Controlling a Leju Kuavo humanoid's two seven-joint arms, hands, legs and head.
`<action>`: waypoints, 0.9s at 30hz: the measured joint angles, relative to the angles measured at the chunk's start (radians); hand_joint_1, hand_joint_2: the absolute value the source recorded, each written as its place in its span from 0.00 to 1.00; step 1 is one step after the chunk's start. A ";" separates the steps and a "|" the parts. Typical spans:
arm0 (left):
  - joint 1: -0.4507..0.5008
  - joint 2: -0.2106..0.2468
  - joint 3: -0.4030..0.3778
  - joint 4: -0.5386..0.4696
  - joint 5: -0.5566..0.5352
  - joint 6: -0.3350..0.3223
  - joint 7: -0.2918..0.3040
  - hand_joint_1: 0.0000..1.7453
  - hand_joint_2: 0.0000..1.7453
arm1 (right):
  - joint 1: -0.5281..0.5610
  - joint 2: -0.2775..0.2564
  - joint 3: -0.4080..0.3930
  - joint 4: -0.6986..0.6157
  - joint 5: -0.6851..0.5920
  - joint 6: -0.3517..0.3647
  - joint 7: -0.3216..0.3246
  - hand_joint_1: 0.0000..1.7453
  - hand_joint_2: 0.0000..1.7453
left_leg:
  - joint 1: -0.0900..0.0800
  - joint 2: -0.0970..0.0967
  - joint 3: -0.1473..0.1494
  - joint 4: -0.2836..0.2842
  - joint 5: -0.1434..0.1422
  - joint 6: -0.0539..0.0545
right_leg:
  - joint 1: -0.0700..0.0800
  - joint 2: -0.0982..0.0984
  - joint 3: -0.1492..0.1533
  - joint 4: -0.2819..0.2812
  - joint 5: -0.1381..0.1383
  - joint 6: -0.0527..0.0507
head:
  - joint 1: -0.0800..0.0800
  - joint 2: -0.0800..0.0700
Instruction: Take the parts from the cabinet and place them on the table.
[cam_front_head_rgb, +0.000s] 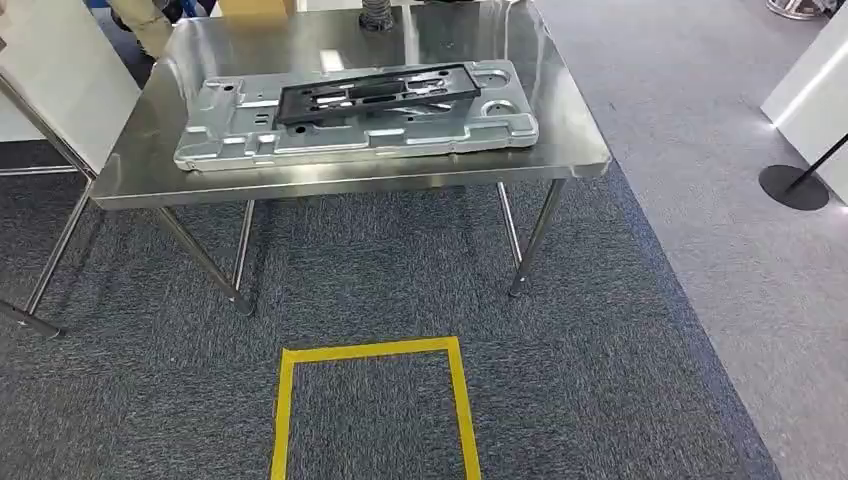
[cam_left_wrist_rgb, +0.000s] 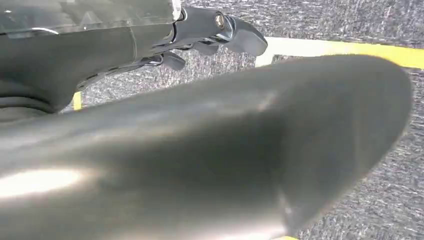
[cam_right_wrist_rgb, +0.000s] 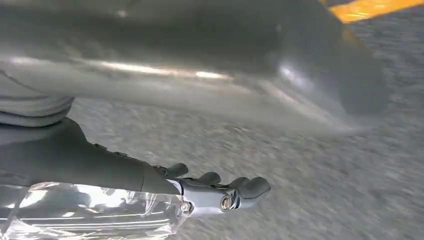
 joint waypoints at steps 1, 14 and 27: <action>-0.005 0.001 0.000 0.000 0.000 -0.002 -0.001 0.00 0.00 | -0.002 0.000 0.000 0.005 0.004 0.008 0.015 0.00 0.00 | -0.005 0.000 0.044 -0.086 -0.028 0.002 | 0.005 0.001 -0.007 0.005 0.008 0.007 | 0.001 0.000; -0.007 -0.004 0.002 0.000 0.000 0.014 0.011 0.00 0.00 | -0.008 -0.002 0.001 0.021 0.013 0.030 0.031 0.00 0.00 | -0.007 0.010 -0.141 -0.082 0.110 0.028 | -0.020 0.006 0.047 0.187 -0.062 0.057 | 0.008 0.000; 0.002 -0.010 0.014 0.000 -0.009 0.021 0.056 0.00 0.00 | -0.005 -0.005 -0.014 0.027 -0.055 0.142 0.039 0.00 0.00 | 0.003 0.003 -0.243 0.237 -0.030 -0.025 | -0.005 0.000 0.152 -0.050 -0.097 -0.006 | -0.001 0.000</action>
